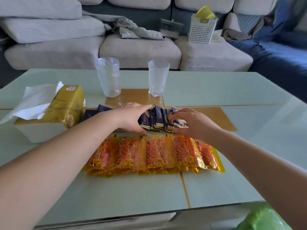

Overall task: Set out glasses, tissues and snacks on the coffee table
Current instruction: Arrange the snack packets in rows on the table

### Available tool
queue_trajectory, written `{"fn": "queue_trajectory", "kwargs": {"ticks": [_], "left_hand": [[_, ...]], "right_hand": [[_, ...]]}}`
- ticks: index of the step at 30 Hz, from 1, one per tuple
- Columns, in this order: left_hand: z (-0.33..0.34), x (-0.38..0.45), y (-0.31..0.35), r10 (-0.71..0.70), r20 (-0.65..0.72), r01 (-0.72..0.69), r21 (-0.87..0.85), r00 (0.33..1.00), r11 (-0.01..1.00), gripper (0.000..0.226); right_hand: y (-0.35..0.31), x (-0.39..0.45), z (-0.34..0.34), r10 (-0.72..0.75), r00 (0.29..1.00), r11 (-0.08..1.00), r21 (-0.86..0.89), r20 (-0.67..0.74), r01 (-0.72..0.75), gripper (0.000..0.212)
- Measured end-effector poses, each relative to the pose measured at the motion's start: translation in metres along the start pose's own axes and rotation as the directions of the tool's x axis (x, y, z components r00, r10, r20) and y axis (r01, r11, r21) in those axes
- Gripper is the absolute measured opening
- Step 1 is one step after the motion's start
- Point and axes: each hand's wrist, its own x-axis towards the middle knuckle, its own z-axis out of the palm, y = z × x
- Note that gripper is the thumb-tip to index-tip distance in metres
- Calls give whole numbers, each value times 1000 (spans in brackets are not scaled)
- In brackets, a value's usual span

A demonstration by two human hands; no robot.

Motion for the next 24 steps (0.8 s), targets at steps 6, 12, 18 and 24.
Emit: {"fn": "queue_trajectory", "kwargs": {"ticks": [6, 12, 18, 24], "left_hand": [[-3, 12, -2, 62, 15, -61, -68, 998, 996, 110], [-6, 11, 2, 34, -42, -37, -70, 999, 997, 99], [-13, 3, -6, 31, -57, -28, 55, 998, 998, 94], [-5, 9, -8, 75, -42, -69, 126, 996, 990, 112]], "right_hand": [[4, 3, 0, -6, 1000, 1000, 17, -2, 6, 39], [5, 5, 1, 8, 1000, 1000, 25, 6, -8, 39], [0, 11, 4, -3, 1000, 999, 35, 22, 2, 41], [-1, 13, 2, -18, 1000, 999, 38, 3, 18, 38]]}}
